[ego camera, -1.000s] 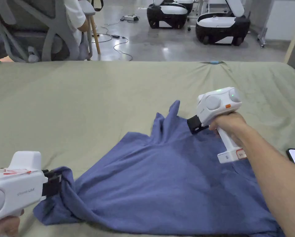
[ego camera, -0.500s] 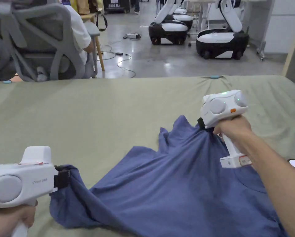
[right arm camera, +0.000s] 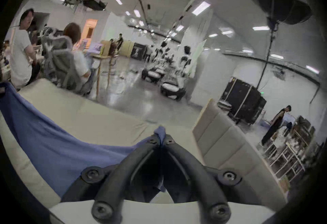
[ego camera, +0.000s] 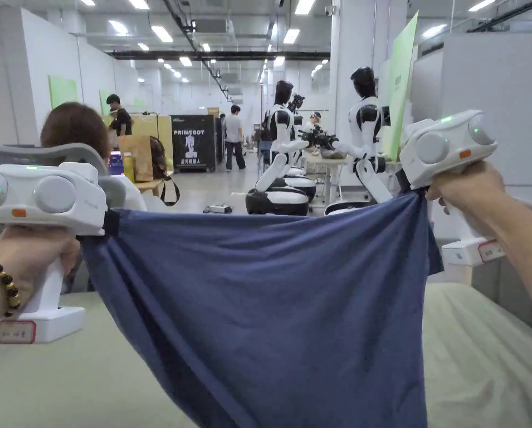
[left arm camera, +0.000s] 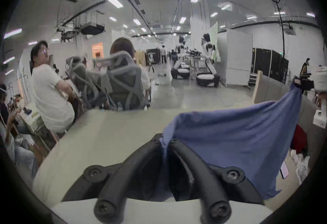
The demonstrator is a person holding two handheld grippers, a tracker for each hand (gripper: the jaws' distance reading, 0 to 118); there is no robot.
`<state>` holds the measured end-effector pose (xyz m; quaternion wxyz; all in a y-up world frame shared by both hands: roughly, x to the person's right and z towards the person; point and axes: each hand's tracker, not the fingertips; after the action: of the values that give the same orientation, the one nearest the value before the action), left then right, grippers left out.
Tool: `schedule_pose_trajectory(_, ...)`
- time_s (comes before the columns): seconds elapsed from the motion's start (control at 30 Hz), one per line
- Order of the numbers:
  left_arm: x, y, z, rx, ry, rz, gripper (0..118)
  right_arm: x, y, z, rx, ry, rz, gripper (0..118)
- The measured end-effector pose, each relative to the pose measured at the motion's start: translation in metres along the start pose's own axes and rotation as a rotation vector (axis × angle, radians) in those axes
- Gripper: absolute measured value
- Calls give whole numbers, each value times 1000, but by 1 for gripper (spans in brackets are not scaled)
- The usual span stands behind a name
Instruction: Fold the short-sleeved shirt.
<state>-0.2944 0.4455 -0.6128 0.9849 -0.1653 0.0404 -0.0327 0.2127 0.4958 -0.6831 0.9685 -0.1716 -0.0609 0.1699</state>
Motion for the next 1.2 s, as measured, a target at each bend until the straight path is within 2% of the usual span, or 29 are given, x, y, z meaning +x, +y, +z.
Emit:
schedule_pose_trajectory(0.17,0,77,12,130,22,-29,1,37,41,19,101,-34,-81,1)
schedule_pose_trajectory(0.27,4,111,26,197,51,-79,1,47,63,33,186,-115,-93,1)
schedule_pose_trajectory(0.4,5,125,37,274,123,-161,1,55,78,40,220,-92,-114,1)
schedule_pose_trajectory(0.47,0,124,35,260,113,-127,1,52,79,41,229,-88,-108,1)
schedule_pose_trajectory(0.57,-7,110,26,266,104,-26,1,47,74,38,232,-51,-127,1)
schedule_pose_trajectory(0.73,-3,58,-5,175,107,-61,1,20,38,15,184,-40,-94,1)
schedule_pose_trajectory(0.83,-2,8,-29,101,90,-47,1,1,0,-15,106,8,-119,1)
schedule_pose_trajectory(0.93,-4,-31,-53,6,83,-22,1,-16,-35,-37,26,54,-90,1)
schedule_pose_trajectory(1.07,-5,-47,-51,0,70,-41,1,-26,-53,-41,38,43,-50,1)
schedule_pose_trajectory(1.2,-8,-46,-23,15,54,-15,1,-16,-56,-14,46,57,-102,1)
